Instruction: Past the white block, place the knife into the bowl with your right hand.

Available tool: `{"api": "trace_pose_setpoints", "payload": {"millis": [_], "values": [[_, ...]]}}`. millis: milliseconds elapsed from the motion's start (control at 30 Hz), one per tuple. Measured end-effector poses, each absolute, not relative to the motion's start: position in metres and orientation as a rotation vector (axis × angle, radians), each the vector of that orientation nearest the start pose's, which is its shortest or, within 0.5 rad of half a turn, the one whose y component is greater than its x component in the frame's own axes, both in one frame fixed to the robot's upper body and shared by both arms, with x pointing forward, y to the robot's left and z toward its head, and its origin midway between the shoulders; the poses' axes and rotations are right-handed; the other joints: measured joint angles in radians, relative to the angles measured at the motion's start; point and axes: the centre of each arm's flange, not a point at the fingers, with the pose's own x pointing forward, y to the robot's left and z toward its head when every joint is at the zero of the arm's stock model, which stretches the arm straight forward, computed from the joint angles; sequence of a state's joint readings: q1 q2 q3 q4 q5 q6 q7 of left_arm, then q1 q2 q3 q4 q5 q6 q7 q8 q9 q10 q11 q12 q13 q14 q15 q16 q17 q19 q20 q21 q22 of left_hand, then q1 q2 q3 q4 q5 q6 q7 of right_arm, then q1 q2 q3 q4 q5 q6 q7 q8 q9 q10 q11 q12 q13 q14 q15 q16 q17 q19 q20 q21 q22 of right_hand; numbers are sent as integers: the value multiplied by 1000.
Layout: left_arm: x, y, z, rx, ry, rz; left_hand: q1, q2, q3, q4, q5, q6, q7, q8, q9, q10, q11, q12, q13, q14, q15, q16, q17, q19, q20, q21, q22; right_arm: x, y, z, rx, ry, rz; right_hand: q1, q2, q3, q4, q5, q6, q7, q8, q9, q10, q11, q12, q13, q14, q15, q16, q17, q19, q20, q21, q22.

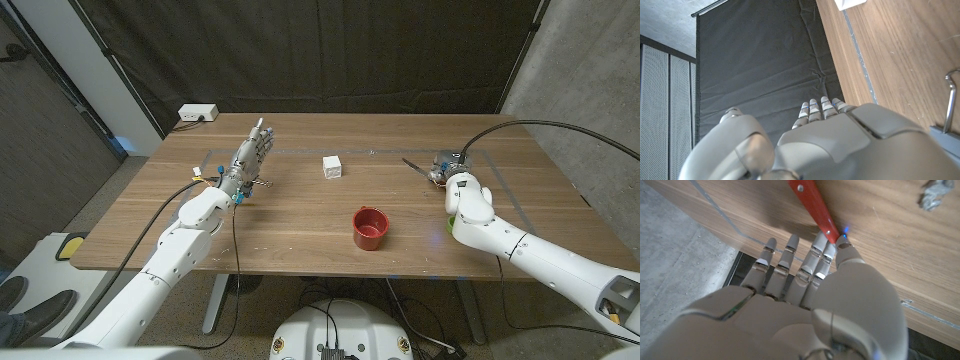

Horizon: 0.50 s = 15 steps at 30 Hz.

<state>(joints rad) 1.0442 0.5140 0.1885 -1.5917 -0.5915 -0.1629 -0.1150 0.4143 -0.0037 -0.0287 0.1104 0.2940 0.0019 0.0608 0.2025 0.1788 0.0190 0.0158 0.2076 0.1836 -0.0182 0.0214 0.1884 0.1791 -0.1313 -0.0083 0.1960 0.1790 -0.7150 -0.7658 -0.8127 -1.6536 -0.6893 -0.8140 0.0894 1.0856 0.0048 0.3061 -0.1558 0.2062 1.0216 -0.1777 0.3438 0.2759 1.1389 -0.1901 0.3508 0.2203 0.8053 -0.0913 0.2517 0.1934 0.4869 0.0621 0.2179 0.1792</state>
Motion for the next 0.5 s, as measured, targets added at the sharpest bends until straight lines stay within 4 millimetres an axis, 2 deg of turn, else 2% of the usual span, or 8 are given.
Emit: {"api": "trace_pose_setpoints", "payload": {"millis": [67, 167, 333, 400, 500], "values": [[597, 286, -29, -15, -610, -300, 0, 0, -6, 0, 0, 0, 0, 0, 0, 0, 0, 0, 0, 0, 0, 0, 0, -3, 3, 0, 0, 640, -298, -60, -1544, -17, -326, 2, -2, 0, 0, 0, 5, 6, 0, 0, 0, 0, 5, 5, 8, -6, 3, 0, -2, -13, -1, 0], [598, 286, -29, -15, -609, -302, 0, 0, -7, 1, 0, 0, 0, 0, 0, 0, 0, -4, 0, 0, 0, 0, 0, -3, 3, 0, 0, 640, -298, -61, -1539, -28, -321, 24, 10, -4, 4, 0, -3, 36, 3, 0, 2, 2, 5, 9, 21, -8, 4, 5, -2, -12, -1, 0], [599, 286, -28, -14, -609, -306, 0, 0, -7, 1, 0, 0, 0, 0, 0, 0, 0, -7, 0, 0, 0, 0, 0, -3, 3, 0, 0, 640, -298, -62, -1530, -39, -321, 24, 10, -14, 3, 6, 0, 39, 3, 0, 2, 2, 13, 16, 29, -10, 7, 5, -2, -12, -1, 5], [600, 286, -28, -14, -609, -306, 0, 0, -7, 1, 0, 0, 0, 0, 0, 0, 0, -7, 0, 0, 0, 0, 0, -3, 3, 0, 0, 640, -298, -61, -1530, -40, -323, 41, 21, -14, 3, 6, -15, 54, 5, 0, 1, 2, 13, 16, 31, -11, 7, 5, -2, -12, -1, 5], [601, 287, -27, -14, -609, -304, 0, 0, -7, 1, 0, 0, 0, 0, 0, 0, 0, -7, 0, 0, 0, 0, 0, -3, 3, 0, 0, 640, -298, -61, -1528, -38, -328, 45, 24, -17, 6, 6, -21, 60, 5, 0, 1, 2, 17, 16, 33, -13, 7, 5, -2, -12, -1, 5]]}}
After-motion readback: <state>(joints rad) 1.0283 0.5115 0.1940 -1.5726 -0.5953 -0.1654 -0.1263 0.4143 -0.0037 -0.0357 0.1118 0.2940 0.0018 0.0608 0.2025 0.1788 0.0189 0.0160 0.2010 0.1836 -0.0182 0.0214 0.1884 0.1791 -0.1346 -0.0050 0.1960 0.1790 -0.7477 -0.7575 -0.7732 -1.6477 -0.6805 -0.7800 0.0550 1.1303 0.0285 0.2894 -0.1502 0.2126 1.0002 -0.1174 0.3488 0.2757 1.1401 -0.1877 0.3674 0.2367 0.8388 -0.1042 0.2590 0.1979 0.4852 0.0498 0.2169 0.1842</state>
